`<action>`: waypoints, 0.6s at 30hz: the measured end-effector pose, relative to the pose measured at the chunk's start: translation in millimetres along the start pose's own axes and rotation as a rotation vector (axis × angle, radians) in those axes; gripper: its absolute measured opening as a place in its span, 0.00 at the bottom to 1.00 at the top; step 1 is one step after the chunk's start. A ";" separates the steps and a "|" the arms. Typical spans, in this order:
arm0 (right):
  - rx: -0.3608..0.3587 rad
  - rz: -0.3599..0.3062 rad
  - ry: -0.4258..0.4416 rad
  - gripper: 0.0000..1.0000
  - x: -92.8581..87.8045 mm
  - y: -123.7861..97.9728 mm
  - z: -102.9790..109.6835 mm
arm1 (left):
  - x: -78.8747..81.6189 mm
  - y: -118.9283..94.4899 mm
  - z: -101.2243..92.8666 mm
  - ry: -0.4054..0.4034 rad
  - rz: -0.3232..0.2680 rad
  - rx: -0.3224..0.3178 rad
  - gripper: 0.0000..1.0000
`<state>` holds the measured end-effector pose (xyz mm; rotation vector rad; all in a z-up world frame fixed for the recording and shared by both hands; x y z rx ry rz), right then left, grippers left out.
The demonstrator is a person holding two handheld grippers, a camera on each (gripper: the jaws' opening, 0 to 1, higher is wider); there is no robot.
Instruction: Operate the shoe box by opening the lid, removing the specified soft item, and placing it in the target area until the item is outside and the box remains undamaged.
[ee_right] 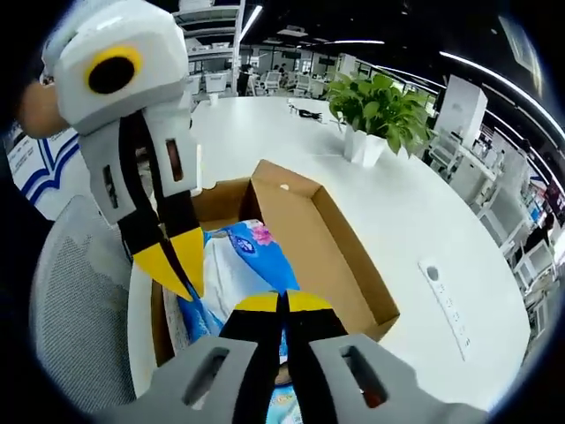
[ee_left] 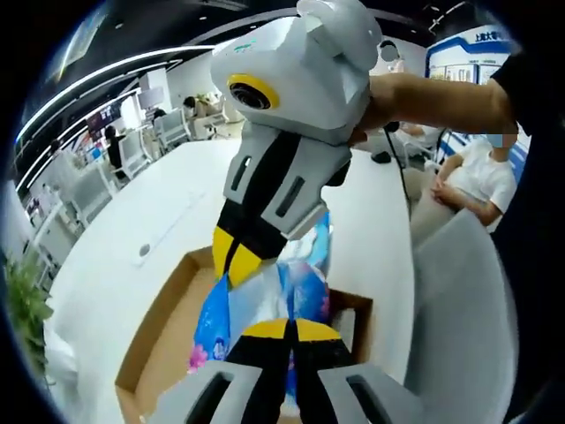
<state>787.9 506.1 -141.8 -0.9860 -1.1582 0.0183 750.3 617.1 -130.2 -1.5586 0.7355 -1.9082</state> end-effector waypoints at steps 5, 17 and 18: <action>-0.015 -0.016 -0.003 0.00 0.9 -17.2 -0.8 | 15.1 -1.4 1.0 0.024 -0.014 0.003 0.00; -0.060 -0.019 -0.018 0.00 -10.4 -52.2 -9.2 | 50.6 10.2 1.6 0.068 -0.057 -0.018 0.00; -0.068 -0.018 -0.020 0.00 -12.8 -55.7 -12.1 | 54.5 13.1 1.1 0.072 -0.062 -0.020 0.00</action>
Point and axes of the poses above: the point that each gripper's makers call its tool centre point, and the gripper's own axes: y roughly forward along the fingers, z roughly to its left, x roughly out of its top, the point moved 8 cm from there along -y, roughly backward along the fingers, and after that the axes turned 12 degrees about y, right-handed, at the moved point
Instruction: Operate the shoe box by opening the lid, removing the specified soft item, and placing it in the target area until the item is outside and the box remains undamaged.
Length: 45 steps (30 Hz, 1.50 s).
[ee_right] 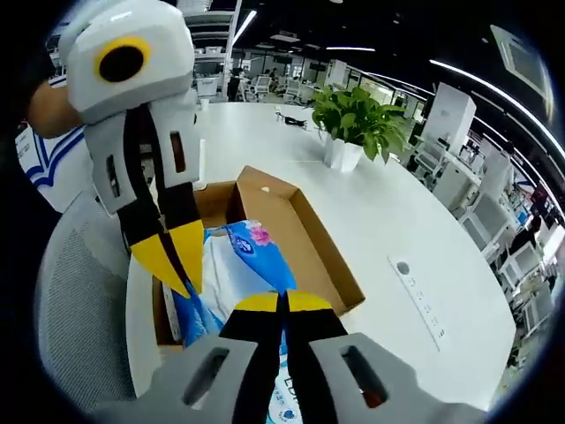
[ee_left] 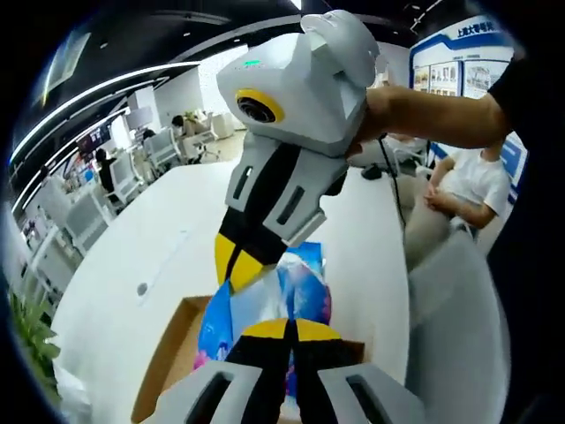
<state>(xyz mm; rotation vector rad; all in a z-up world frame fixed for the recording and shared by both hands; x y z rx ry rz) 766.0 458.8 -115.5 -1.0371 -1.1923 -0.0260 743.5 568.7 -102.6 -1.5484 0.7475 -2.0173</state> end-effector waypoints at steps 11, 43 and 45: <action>-0.042 0.017 0.045 0.00 -24.0 -29.3 -19.3 | 25.1 30.9 -1.6 0.025 -0.036 -0.044 0.00; -0.134 0.069 0.147 0.00 -93.1 -89.9 -77.5 | 82.9 125.2 6.3 0.085 -0.108 -0.192 0.00; -0.136 0.075 0.153 0.00 -97.2 -91.7 -81.1 | 85.0 132.2 6.7 0.077 -0.114 -0.205 0.00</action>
Point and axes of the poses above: the point that each gripper's makers call its tool centre point, and the gripper's own axes: y roughly forward along the fingers, z roughly to its left, x roughly out of its top, the point moved 8 cm from there along -y, roughly backward along the fingers, and after that the axes turned 12 degrees about y, right-handed, at the moved point
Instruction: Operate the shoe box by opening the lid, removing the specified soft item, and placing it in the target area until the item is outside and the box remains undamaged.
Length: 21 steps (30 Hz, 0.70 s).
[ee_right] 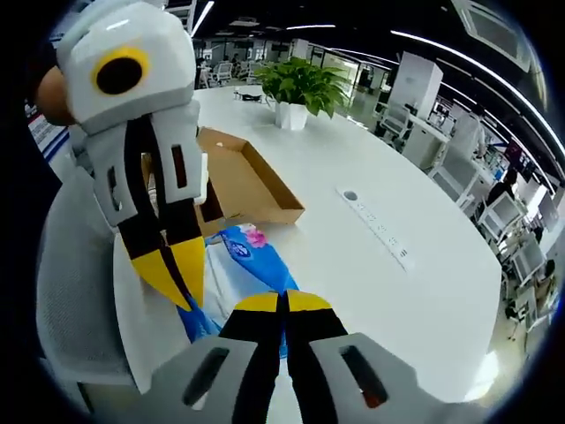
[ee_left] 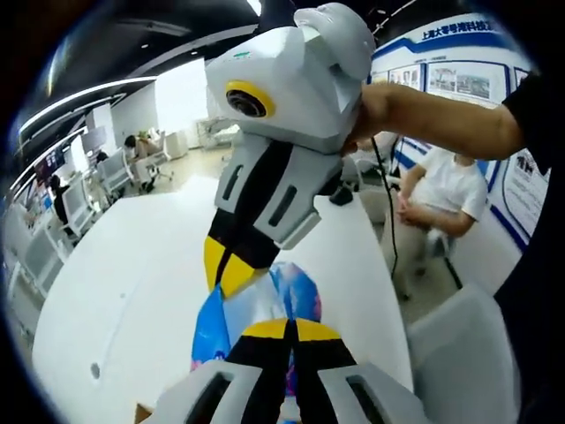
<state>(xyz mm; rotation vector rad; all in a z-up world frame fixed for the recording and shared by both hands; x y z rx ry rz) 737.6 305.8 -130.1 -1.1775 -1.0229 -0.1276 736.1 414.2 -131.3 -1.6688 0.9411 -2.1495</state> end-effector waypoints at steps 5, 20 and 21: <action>-0.009 0.011 0.014 0.00 -12.0 -3.5 -14.7 | 1.8 14.4 6.9 -0.008 -0.005 -0.017 0.00; -0.027 0.041 0.060 0.00 -51.4 -10.1 -55.3 | 8.9 67.5 22.6 -0.027 -0.025 -0.081 0.00; -0.029 0.043 0.060 0.00 -53.5 -10.3 -57.3 | 10.2 70.9 23.5 -0.028 -0.026 -0.086 0.00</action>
Point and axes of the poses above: the point that each gripper's makers call its tool centre point, and the gripper's own axes: y roughly forward along the fingers, z roughly to its left, x roughly out of its top, the point moved 8 cm from there along -y, roughly backward along the fingers, and after that the axes turned 12 degrees about y, right-handed, at the moved point
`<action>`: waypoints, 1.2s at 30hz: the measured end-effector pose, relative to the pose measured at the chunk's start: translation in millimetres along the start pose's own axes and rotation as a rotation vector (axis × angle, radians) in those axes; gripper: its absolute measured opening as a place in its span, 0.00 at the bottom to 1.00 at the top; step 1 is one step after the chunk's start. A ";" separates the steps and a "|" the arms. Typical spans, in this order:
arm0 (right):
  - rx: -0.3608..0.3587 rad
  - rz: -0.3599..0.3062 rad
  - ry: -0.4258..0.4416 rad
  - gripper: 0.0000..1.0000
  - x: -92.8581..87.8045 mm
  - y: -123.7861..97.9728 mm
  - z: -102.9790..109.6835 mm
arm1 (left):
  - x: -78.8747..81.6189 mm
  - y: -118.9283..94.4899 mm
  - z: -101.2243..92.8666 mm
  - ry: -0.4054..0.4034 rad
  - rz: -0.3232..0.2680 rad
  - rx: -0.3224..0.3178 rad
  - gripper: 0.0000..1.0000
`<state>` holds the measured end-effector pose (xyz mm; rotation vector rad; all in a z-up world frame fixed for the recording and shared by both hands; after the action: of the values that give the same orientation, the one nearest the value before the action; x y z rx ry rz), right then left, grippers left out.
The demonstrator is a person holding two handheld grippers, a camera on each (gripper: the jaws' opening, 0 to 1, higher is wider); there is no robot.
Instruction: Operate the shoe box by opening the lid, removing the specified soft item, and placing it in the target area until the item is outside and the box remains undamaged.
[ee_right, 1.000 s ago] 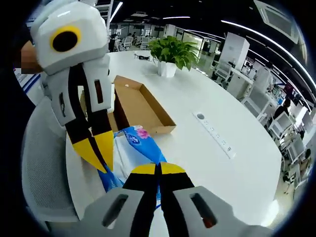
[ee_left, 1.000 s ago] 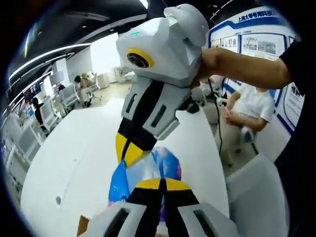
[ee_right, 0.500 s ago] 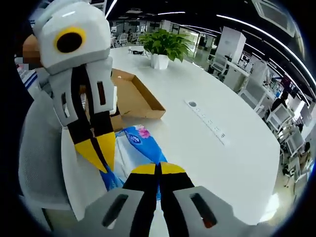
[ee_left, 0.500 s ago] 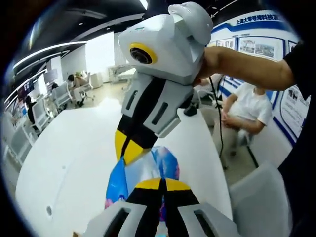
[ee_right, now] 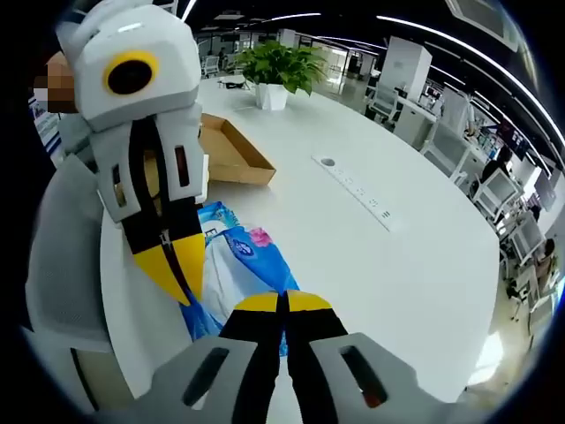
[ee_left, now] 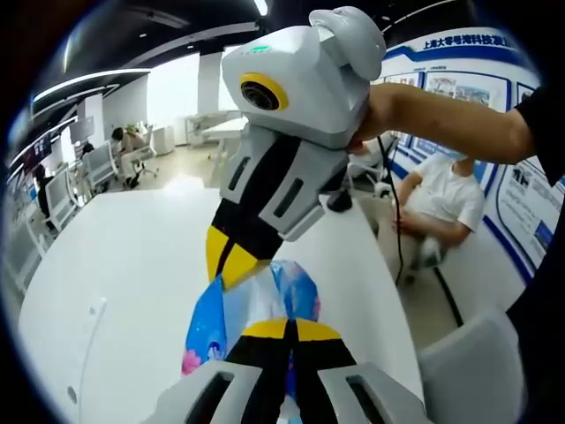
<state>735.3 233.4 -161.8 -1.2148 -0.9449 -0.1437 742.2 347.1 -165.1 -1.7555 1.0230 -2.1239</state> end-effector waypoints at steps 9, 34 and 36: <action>-0.004 0.010 0.012 0.00 -16.4 -0.8 -16.8 | 2.8 27.3 9.7 -0.011 -0.007 -0.036 0.00; -0.003 0.060 0.011 0.00 -60.7 9.3 -54.9 | 2.7 88.8 21.1 -0.042 -0.023 -0.115 0.00; 0.001 0.070 0.009 0.00 -64.9 12.0 -55.7 | -0.6 92.8 20.5 -0.048 -0.021 -0.122 0.00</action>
<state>731.4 166.9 -216.7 -1.2438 -0.8933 -0.0924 736.6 271.0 -221.8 -1.8705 1.1486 -2.0613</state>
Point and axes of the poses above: the point that each gripper's makers call its tool centre point, and the gripper's own axes: y roughly forward along the fingers, z roughly to its left, x roughly out of its top, the point moved 8 cm from there along -y, roughly backward along the fingers, and after that the axes turned 12 degrees about y, right-handed, at the moved point
